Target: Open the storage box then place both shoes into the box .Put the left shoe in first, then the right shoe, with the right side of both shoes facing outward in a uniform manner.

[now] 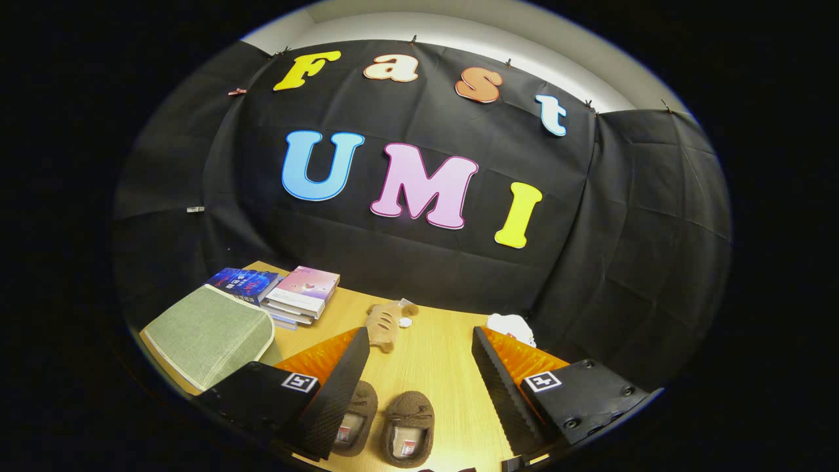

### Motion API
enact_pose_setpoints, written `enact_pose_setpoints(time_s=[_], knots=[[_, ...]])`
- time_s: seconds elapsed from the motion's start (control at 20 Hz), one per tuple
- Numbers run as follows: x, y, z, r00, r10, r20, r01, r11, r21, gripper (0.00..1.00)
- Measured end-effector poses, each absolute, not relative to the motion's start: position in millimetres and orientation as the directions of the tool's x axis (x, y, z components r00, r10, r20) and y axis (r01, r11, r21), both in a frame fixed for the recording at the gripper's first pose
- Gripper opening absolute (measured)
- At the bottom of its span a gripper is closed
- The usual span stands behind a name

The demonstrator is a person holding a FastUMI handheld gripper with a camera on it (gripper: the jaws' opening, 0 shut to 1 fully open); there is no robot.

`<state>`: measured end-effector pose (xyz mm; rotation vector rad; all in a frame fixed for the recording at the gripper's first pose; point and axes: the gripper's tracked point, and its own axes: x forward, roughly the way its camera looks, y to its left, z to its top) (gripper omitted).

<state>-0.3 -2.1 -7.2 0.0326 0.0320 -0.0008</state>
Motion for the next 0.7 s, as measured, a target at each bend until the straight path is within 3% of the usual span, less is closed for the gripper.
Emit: enact_pose_setpoints(time_s=[0.7], knots=[[-3.6, -2.2, -9.2, 0.999, 0.003, -0.041, -0.001, 0.999, 0.037, 0.98]])
